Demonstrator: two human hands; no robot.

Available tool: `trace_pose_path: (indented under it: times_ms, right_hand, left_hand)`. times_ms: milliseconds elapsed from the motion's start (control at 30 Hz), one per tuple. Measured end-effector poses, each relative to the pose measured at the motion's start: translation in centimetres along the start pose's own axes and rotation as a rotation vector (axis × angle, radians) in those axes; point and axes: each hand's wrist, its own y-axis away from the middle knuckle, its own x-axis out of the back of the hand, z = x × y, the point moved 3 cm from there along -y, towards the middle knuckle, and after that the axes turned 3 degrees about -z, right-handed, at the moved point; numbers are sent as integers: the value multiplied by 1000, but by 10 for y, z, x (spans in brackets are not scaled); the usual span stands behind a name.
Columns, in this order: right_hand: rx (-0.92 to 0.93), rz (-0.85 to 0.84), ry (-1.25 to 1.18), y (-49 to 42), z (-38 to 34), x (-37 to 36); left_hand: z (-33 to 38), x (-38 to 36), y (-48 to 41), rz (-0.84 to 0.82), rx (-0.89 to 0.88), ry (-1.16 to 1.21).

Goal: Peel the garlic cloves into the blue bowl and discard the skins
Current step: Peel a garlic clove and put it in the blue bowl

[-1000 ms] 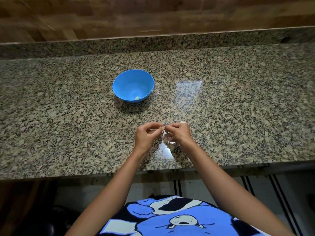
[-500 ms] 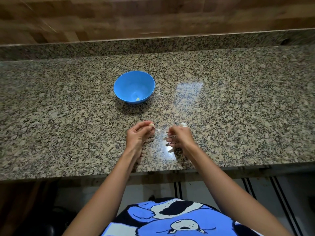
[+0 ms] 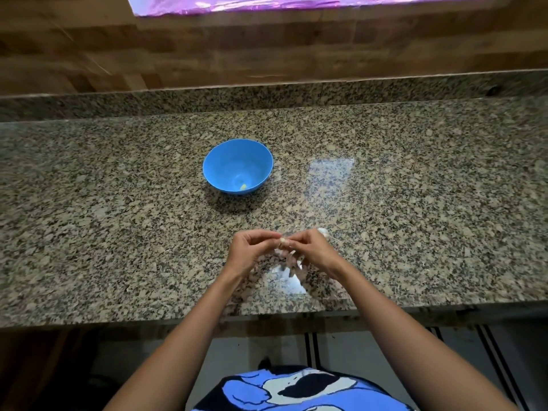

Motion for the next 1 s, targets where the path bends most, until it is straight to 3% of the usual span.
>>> trace_pose_path:
  times_ms: [67, 200, 333, 400, 567, 667, 733, 800, 900, 1000]
  right_hand:
    - [44, 22, 111, -4, -1, 4]
    - [85, 45, 275, -8, -4, 8]
    - [241, 116, 453, -6, -13, 10]
    - [335, 135, 536, -6, -15, 10]
    - [614, 159, 771, -8, -22, 9]
    - [752, 137, 971, -12, -24, 8]
    - [786, 146, 1061, -13, -23, 7]
    - [599, 142, 892, -11, -22, 5]
    - [178, -31, 208, -10, -15, 8]
    - [-96, -188, -402, -4, -10, 1]
  left_hand:
    - [7, 1, -1, -41, -70, -175]
    - [20, 4, -5, -129, -341, -753]
    - [19, 5, -13, -229, -473, -967]
    - [18, 5, -14, -253, -379, -904]
    - [16, 3, -15, -278, 61, -360]
    - [14, 1, -11, -383, 318, -56]
    - [15, -1, -9, -430, 368, -5]
    - [16, 0, -12, -356, 219, -203]
    - [13, 2, -15, -257, -148, -707]
    - [16, 3, -13, -198, -524, -890]
